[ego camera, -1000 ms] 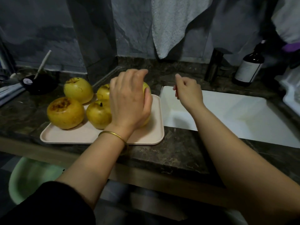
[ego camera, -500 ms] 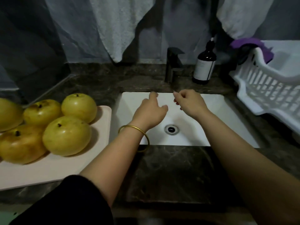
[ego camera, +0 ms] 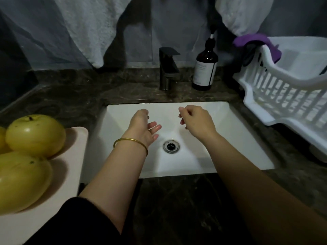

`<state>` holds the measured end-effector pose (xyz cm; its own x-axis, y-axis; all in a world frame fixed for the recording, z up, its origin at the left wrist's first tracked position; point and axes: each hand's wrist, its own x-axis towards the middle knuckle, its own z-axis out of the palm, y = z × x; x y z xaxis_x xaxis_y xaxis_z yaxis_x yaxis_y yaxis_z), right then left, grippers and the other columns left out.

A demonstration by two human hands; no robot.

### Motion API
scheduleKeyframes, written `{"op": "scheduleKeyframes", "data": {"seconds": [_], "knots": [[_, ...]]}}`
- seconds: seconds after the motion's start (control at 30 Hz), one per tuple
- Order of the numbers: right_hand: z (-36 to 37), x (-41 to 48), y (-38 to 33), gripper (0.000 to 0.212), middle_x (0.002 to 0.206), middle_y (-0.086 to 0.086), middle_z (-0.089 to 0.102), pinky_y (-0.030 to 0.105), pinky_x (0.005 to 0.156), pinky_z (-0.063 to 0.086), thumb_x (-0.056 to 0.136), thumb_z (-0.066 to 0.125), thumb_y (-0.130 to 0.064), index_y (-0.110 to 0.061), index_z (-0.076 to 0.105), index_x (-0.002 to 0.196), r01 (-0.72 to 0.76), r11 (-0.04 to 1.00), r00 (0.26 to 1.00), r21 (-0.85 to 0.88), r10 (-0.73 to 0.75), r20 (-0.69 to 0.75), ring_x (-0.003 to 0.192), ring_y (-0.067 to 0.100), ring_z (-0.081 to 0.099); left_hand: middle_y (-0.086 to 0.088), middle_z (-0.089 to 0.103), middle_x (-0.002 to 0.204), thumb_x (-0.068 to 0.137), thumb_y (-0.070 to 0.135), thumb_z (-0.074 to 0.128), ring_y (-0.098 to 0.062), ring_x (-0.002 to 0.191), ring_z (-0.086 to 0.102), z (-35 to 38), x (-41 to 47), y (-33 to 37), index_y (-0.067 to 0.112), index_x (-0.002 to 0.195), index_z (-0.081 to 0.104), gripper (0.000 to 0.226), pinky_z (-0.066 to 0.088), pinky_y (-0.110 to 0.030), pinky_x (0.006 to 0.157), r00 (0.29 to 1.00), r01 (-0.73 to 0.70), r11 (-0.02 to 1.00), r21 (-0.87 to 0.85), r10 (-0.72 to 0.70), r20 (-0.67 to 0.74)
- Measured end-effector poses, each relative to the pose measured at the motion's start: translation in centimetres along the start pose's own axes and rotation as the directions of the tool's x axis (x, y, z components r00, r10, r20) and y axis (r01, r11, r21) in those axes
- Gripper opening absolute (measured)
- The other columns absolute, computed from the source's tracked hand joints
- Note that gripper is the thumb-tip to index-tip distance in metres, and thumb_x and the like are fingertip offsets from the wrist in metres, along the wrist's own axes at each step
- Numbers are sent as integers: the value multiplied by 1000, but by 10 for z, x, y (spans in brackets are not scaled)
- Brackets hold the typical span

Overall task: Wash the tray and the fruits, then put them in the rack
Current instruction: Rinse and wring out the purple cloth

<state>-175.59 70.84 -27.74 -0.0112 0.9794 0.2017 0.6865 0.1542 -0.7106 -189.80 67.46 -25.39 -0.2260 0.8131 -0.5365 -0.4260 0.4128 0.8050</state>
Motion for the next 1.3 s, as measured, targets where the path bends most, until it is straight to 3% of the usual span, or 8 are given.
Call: {"op": "scheduleKeyframes", "data": {"seconds": [0.13, 0.3, 0.5, 0.7, 0.83, 1.3], "knots": [[4, -1, 3, 34, 75, -5, 66, 37, 79, 52, 99, 39, -39, -18, 63, 86, -16, 1000, 1000, -11, 16, 23, 74, 17, 63, -12, 62, 115, 98, 29, 40, -26, 99, 63, 0, 8, -8, 14, 113, 54, 26, 43, -40, 86, 998, 60, 998, 37, -60, 17], [12, -7, 4, 33, 71, -8, 64, 35, 78, 51, 99, 39, -40, -20, 62, 87, -22, 1000, 999, 21, 21, 49, 71, 14, 62, -9, 63, 112, 99, 29, 37, -24, 98, 62, 4, 13, -10, 14, 110, 56, 26, 43, -40, 90, 998, -49, 987, 150, 53, -24], [13, -14, 3, 32, 71, -8, 63, 32, 77, 51, 100, 38, -39, -20, 62, 90, 2, 999, 996, 49, -6, 84, 70, 11, 61, -8, 62, 108, 99, 28, 35, -20, 82, 60, 4, 18, -15, 15, 104, 54, 24, 41, -37, 89, 1000, -16, 989, 144, 13, 22], [15, -12, 0, 29, 71, -8, 63, 30, 74, 51, 100, 41, -36, -20, 62, 88, -8, 997, 992, 78, -2, 130, 67, 13, 62, -7, 63, 104, 99, 28, 34, -20, 84, 61, 2, 16, -15, 15, 102, 55, 24, 40, -36, 85, 999, -26, 987, 158, 20, 36], [14, -12, 0, 28, 72, -7, 63, 21, 64, 46, 100, 42, -34, -19, 62, 89, -16, 996, 990, 93, 3, 144, 64, 11, 60, -8, 62, 105, 99, 28, 34, -21, 86, 60, 2, 15, -15, 15, 102, 55, 25, 40, -36, 86, 999, -33, 985, 172, 26, 42], [16, -11, -1, 27, 74, -6, 63, 22, 64, 47, 100, 43, -34, -18, 62, 89, -13, 996, 986, 88, -2, 166, 64, 12, 61, -9, 61, 110, 100, 28, 33, -22, 91, 60, 5, 15, -15, 14, 105, 55, 27, 41, -37, 86, 999, -43, 980, 196, 36, 39]]}}
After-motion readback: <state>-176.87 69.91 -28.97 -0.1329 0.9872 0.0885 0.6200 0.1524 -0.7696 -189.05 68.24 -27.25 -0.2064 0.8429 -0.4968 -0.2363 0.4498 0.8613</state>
